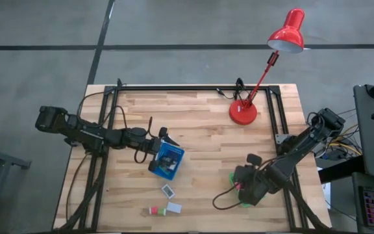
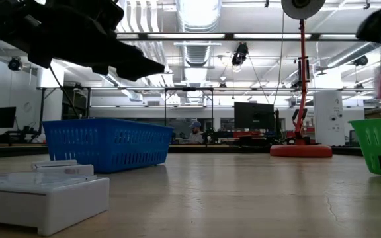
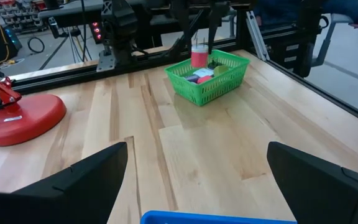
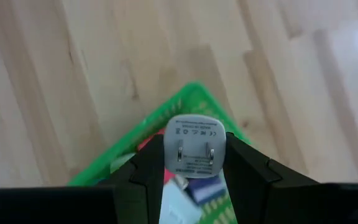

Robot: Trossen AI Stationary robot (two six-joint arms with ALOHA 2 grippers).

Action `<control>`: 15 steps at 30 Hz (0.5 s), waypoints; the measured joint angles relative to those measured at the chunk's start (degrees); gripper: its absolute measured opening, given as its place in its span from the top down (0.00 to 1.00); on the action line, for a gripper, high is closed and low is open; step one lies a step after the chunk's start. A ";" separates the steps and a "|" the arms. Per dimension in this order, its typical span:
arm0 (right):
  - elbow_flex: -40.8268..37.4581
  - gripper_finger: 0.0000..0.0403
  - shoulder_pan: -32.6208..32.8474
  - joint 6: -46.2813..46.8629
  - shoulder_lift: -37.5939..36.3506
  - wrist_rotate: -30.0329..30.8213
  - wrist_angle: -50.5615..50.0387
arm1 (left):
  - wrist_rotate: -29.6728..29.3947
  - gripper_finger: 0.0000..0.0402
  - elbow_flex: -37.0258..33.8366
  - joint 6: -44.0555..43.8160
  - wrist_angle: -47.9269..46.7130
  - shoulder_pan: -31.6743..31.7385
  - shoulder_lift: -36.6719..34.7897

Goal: Pick & Place Office items
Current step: Put the top pink white charger adapter into the green bin

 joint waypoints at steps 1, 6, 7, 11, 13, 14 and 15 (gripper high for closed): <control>-0.22 0.70 0.00 0.44 0.00 -0.95 -0.02 | -0.04 0.03 0.00 0.00 -0.08 0.00 0.00; -0.68 0.70 0.00 0.98 0.00 -5.52 0.04 | -0.04 0.03 0.00 -0.15 -0.12 0.00 0.00; -0.72 0.70 0.00 0.98 0.00 -6.40 0.03 | -0.04 0.03 0.00 -0.15 -0.12 0.00 0.00; -0.88 0.70 -0.02 0.98 0.00 -9.32 0.10 | -0.03 0.03 0.00 -0.15 -0.14 0.00 0.00; -1.15 0.70 -0.02 0.99 0.00 -11.47 0.30 | -0.02 0.03 0.00 -0.15 -0.14 0.00 0.00; -1.48 0.70 -0.02 0.99 0.00 -12.26 0.55 | -0.02 0.03 0.00 -0.15 -0.14 0.00 0.00; -1.94 0.70 -0.04 0.99 0.00 -12.76 0.80 | -0.02 0.03 0.00 -0.15 -0.14 0.00 0.00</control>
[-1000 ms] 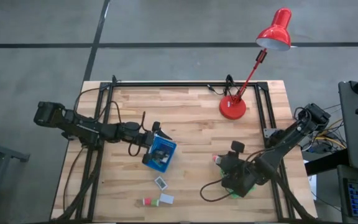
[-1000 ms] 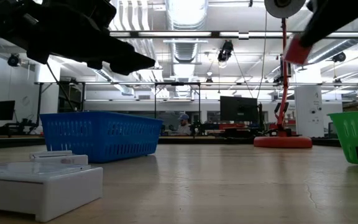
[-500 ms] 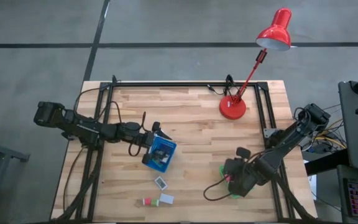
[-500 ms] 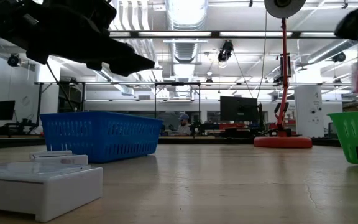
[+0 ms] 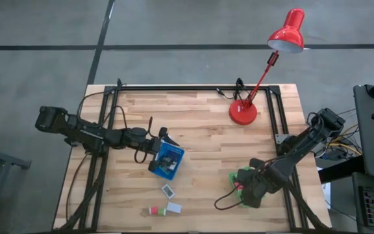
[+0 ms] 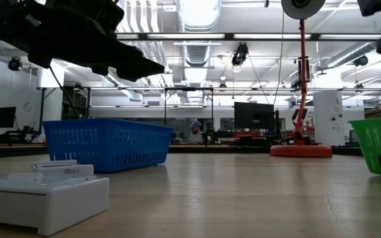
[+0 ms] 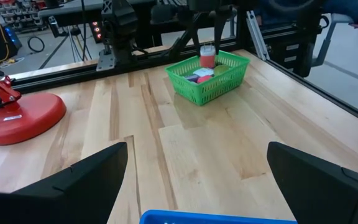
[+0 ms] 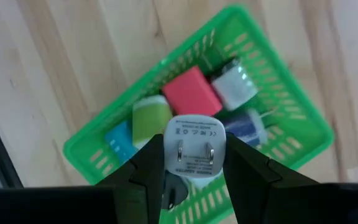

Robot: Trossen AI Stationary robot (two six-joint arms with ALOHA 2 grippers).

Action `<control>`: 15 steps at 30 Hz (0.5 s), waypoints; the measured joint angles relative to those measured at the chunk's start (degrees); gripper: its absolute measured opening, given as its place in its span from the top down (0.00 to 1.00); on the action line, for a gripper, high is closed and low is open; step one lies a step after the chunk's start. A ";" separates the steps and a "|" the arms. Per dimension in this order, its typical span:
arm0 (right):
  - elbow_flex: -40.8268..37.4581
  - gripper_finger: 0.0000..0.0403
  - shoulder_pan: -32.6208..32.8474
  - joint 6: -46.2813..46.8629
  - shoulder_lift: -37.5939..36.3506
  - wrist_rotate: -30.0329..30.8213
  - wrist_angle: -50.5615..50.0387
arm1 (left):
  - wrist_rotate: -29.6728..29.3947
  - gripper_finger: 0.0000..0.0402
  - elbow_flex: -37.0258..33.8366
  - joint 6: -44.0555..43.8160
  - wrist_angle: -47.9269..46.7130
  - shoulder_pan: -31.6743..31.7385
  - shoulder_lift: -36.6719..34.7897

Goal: Pick & Place Office items
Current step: Put the top pink white charger adapter into the green bin

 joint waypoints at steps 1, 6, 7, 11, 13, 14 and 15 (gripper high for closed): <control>-0.56 0.70 0.00 0.11 0.00 -0.19 0.50 | 0.00 0.03 0.00 0.00 0.00 0.00 0.00; -3.36 0.70 0.00 1.44 0.00 -1.76 2.34 | 0.00 0.03 0.00 -0.04 -0.02 0.00 0.00; -3.78 0.70 0.00 1.44 0.00 -1.89 2.88 | 0.02 0.03 0.00 -0.04 -0.02 0.00 0.00; -4.67 0.70 0.00 1.44 0.00 -2.07 4.58 | 0.03 0.03 0.00 -0.22 -0.46 0.00 0.00; -5.00 0.70 0.00 1.44 0.00 -2.69 5.74 | 0.07 0.03 0.00 -0.23 -0.44 0.00 0.00; -5.31 0.70 0.00 1.40 -0.02 -3.15 6.55 | 0.13 0.03 0.00 -0.22 -0.45 0.00 0.00; -5.63 0.70 0.00 1.40 -0.03 -3.26 7.23 | 0.17 0.03 0.00 -0.22 -0.46 0.00 0.00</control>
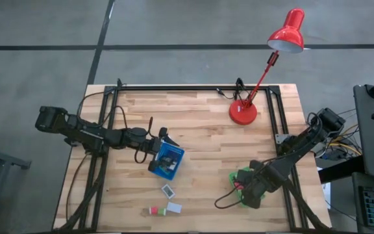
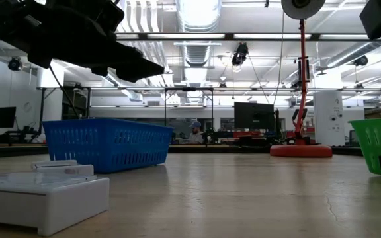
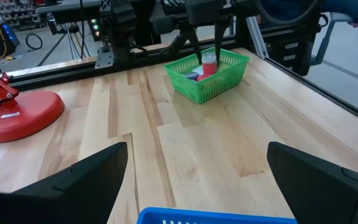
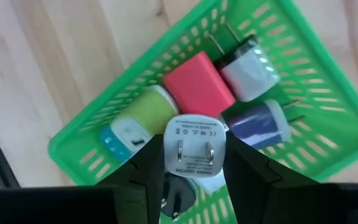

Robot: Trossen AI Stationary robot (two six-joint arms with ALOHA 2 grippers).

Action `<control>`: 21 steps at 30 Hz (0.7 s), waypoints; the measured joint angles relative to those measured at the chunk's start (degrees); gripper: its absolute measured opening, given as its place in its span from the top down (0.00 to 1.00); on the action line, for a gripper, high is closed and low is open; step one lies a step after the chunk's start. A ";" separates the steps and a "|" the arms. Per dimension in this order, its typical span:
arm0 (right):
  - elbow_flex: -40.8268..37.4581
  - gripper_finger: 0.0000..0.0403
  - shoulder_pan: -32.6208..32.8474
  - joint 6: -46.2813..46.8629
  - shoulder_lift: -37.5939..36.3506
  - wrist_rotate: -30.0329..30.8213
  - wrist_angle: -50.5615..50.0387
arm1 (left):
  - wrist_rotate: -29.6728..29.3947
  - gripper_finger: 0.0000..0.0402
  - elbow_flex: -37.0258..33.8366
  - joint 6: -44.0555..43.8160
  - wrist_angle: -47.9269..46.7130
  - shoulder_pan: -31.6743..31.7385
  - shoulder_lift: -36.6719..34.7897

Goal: Pick & Place Office items
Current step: Put the top pink white charger adapter into the green bin

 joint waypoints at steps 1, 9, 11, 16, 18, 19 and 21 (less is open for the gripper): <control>-0.37 0.70 0.00 -0.01 -0.09 -0.07 0.69 | 0.00 0.03 0.00 0.00 0.00 0.00 0.00; -1.02 0.70 -0.04 0.06 0.02 -1.19 1.36 | 0.00 0.03 0.00 0.01 -0.33 0.00 0.00; -1.04 0.70 -0.02 0.18 0.07 -0.93 1.43 | 0.00 0.03 0.00 0.01 -0.42 0.00 0.00; -1.25 0.70 0.00 1.51 0.03 -0.75 1.37 | -0.02 0.03 0.00 0.02 -0.46 0.00 0.00; -1.25 0.70 0.00 2.06 0.03 -0.74 1.43 | -0.02 0.03 0.00 0.02 -0.46 0.00 0.00; -1.25 0.69 0.00 2.40 0.03 -0.71 1.44 | -0.01 0.03 0.00 0.02 -0.46 -0.01 0.00; -1.25 0.63 0.00 3.37 0.03 -0.21 1.43 | -0.02 0.03 0.00 0.02 -0.46 0.00 0.00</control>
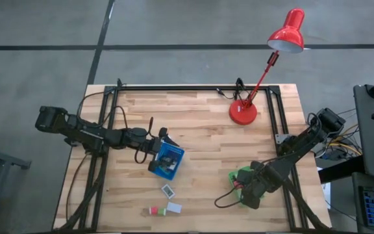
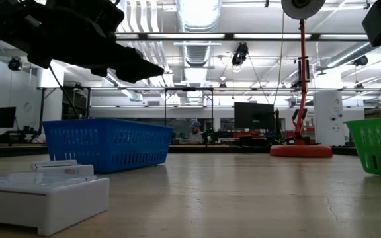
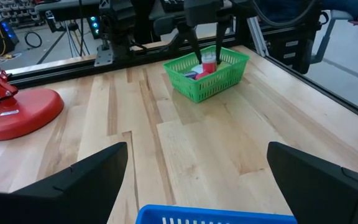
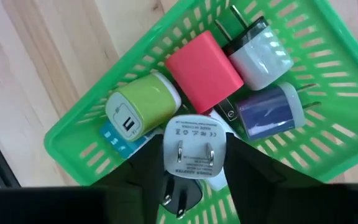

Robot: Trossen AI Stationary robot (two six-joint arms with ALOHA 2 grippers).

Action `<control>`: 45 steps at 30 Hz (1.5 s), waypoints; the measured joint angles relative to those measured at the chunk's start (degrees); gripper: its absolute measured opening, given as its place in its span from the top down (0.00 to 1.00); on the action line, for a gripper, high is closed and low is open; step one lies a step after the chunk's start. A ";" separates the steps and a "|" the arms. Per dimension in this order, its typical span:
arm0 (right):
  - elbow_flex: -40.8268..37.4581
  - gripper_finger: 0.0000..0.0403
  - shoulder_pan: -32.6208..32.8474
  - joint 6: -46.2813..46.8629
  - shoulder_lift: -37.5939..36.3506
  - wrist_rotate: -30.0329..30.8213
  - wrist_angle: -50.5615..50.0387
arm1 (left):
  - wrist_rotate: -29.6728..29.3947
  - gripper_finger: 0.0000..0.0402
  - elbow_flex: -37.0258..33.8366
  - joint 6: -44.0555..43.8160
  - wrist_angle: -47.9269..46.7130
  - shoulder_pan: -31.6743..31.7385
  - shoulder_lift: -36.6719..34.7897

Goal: Pick & Place Office items
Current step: Put the top pink white charger adapter into the green bin, then put the pink white charger adapter into the green bin

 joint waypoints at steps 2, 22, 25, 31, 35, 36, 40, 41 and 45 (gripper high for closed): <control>0.00 0.53 0.00 0.74 0.00 0.53 0.04 | 0.00 0.03 0.00 0.02 0.00 -0.02 0.00; 4.72 0.33 0.00 -5.80 0.00 13.91 0.27 | -0.15 0.03 0.00 0.61 -4.14 -0.01 -4.23; 6.20 0.34 0.00 -9.50 0.00 18.64 1.36 | 0.03 0.03 0.02 0.59 -6.65 -0.02 -6.12; 7.36 0.34 -0.36 -16.92 0.00 23.17 7.99 | 3.59 0.03 0.02 -1.32 -14.29 -0.51 -9.46; 7.52 0.34 -0.52 -18.94 0.00 24.57 8.54 | 5.53 0.03 0.00 -4.77 -18.83 -1.48 -10.12; 7.52 0.34 -0.52 -19.35 0.00 25.01 8.62 | 5.86 0.03 0.00 -5.83 -20.03 -1.88 -10.24; 7.43 0.34 -0.55 -20.14 0.00 26.22 8.76 | 6.32 0.03 0.00 -10.83 -23.89 -3.90 -10.42; 7.43 0.34 -0.55 -20.14 0.00 26.22 8.83 | 6.32 0.03 0.00 -11.97 -24.82 -4.66 -10.53; 7.41 0.34 -0.48 -20.14 0.00 26.24 9.08 | 6.46 0.03 0.00 -16.61 -27.82 -8.59 -11.28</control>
